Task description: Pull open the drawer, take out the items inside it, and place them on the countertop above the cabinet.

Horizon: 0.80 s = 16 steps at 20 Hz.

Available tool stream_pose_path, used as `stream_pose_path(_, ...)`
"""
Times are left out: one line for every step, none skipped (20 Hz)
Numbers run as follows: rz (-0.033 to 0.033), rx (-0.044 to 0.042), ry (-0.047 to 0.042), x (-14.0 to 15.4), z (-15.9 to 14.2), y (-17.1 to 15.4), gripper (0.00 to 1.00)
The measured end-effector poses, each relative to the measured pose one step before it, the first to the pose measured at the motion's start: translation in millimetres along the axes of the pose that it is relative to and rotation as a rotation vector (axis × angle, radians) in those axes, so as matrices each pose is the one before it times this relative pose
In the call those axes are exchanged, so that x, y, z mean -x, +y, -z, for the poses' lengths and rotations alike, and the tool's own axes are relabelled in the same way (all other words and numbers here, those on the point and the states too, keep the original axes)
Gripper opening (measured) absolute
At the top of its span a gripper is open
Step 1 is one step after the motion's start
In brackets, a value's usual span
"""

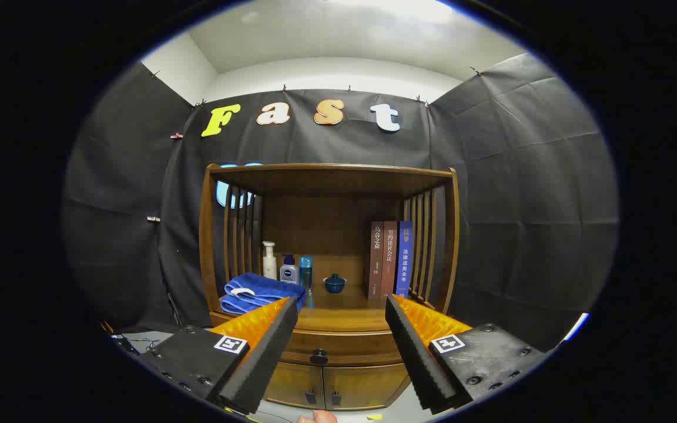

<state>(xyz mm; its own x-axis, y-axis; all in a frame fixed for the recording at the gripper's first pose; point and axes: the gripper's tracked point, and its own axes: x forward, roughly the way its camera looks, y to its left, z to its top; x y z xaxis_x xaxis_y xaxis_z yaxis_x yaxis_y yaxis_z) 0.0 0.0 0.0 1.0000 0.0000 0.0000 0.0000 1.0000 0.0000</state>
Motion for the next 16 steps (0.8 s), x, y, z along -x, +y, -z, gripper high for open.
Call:
stream_pose_path(0.00289, -0.00113, 0.00489, -1.45, 2.43, -3.25, 0.98)
stream_pose_path(0.00246, -0.00078, 0.00622, -1.39, 3.04, -2.69, 0.98)
stream_pose_path(0.00207, -0.00280, 0.00642, -1.61, 2.18, -2.44, 0.98)
stream_pose_path(0.00323, -0.00372, 0.00606, -0.77, 1.73, -2.66, 0.98)
stream_pose_path(0.00286, -0.00537, 0.00294, -0.12, 0.66, -2.02, 0.98)
stream_pose_path(0.00041, -0.00678, -0.00082, -0.55, -0.04, -1.04, 0.98)
stream_pose_path(-0.00147, -0.00298, -0.00274, -0.28, -1.44, -0.59, 0.98)
stream_pose_path(-0.00177, 0.00021, -0.00234, -0.82, -1.24, 1.85, 0.98)
stream_pose_path(-0.00065, 0.00348, -0.00068, 0.18, -0.66, 0.68, 0.98)
stream_pose_path(-0.00179, 0.00275, 0.00179, -0.42, 1.48, 0.91, 0.98)
stream_pose_path(-0.00136, 0.00196, 0.00039, -0.06, -0.55, 1.00, 0.98)
stream_pose_path(-0.00229, 0.00023, -0.00150, -0.17, -0.76, 1.09, 0.98)
stream_pose_path(-0.00150, -0.00206, -0.00097, -0.42, -1.03, 0.67, 0.98)
stream_pose_path(-0.00205, -0.00322, 0.00113, 0.56, 1.10, 0.11, 0.98)
stream_pose_path(-0.00341, -0.00318, 0.00174, 0.12, 1.03, 1.76, 0.98)
stream_pose_path(-0.00264, -0.00213, 0.00052, -0.18, 2.20, 0.76, 0.98)
